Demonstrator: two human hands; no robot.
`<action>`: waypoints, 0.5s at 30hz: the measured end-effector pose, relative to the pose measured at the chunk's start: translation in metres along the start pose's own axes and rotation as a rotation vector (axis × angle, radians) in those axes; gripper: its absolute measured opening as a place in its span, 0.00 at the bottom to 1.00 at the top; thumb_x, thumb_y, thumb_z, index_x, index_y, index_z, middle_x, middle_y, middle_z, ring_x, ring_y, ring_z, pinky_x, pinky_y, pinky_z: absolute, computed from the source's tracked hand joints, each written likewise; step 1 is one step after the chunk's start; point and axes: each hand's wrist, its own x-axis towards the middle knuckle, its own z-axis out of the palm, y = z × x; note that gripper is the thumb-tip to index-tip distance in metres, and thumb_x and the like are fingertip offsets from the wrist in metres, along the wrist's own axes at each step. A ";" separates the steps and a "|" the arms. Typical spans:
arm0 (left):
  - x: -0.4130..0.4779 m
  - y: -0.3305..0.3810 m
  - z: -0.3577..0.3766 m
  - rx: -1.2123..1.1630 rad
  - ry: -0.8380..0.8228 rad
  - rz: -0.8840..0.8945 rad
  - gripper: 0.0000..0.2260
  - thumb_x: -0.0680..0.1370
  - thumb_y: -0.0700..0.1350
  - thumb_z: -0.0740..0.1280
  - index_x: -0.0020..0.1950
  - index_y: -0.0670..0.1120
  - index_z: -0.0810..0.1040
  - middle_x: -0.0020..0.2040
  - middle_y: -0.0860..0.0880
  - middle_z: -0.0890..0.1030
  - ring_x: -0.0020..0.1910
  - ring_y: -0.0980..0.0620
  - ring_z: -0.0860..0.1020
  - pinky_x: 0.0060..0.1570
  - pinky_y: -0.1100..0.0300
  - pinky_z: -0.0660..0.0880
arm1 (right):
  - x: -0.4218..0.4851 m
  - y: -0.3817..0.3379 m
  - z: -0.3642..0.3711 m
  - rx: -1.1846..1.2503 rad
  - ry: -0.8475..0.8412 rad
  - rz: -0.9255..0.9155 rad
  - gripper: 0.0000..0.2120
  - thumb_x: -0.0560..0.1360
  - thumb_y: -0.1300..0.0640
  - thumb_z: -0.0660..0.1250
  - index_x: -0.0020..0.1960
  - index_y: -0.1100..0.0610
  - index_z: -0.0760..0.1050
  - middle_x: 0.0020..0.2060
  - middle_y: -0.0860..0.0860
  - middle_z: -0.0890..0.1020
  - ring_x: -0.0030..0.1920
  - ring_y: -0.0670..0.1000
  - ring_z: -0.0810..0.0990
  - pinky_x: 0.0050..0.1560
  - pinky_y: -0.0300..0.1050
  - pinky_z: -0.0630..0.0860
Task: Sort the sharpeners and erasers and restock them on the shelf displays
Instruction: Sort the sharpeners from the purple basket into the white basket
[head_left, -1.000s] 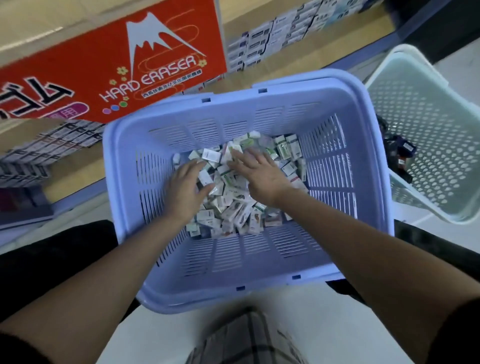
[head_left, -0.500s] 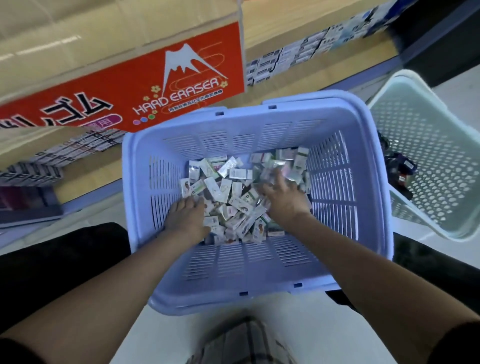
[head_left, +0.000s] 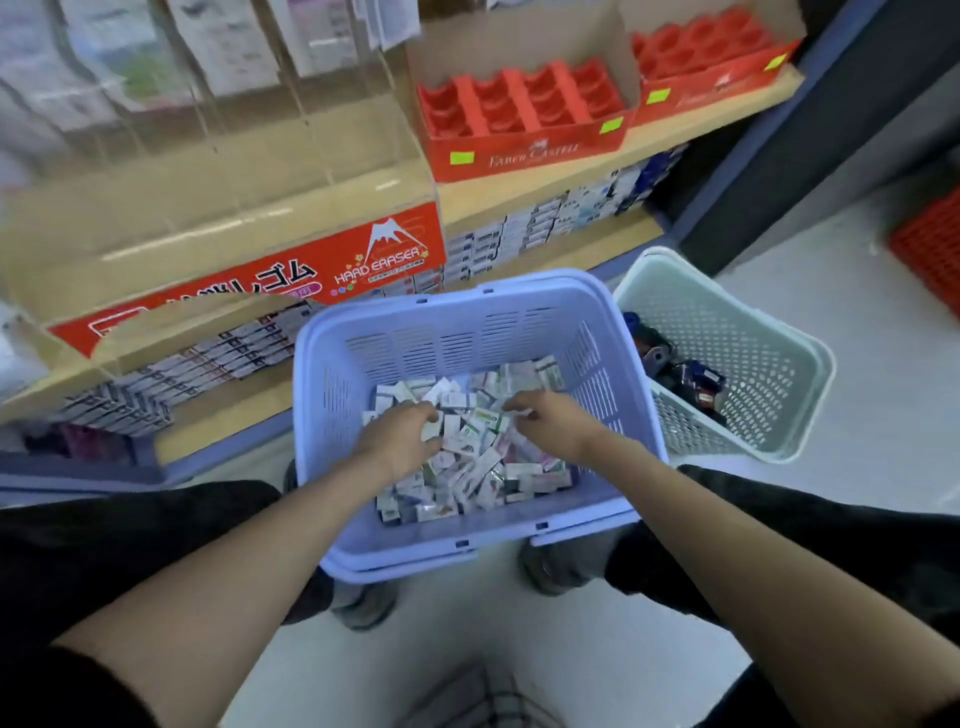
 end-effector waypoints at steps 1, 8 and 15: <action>-0.003 0.010 -0.011 -0.024 0.042 0.021 0.16 0.79 0.48 0.64 0.65 0.43 0.72 0.65 0.44 0.73 0.62 0.45 0.72 0.58 0.53 0.70 | -0.012 -0.006 -0.011 -0.013 0.042 -0.025 0.17 0.80 0.61 0.56 0.68 0.59 0.70 0.68 0.57 0.72 0.63 0.58 0.73 0.58 0.47 0.71; -0.033 0.087 -0.071 -0.166 0.183 0.218 0.12 0.78 0.44 0.66 0.59 0.40 0.74 0.56 0.45 0.77 0.55 0.47 0.75 0.56 0.57 0.68 | -0.083 -0.007 -0.073 -0.039 0.224 -0.059 0.17 0.79 0.63 0.57 0.67 0.59 0.71 0.65 0.54 0.74 0.64 0.58 0.72 0.62 0.49 0.69; -0.047 0.045 -0.065 -0.272 0.206 0.056 0.17 0.78 0.43 0.67 0.64 0.38 0.71 0.64 0.42 0.72 0.63 0.44 0.71 0.64 0.53 0.67 | -0.085 0.046 -0.062 0.211 0.392 0.246 0.11 0.78 0.60 0.60 0.59 0.60 0.68 0.51 0.60 0.76 0.49 0.59 0.75 0.43 0.47 0.69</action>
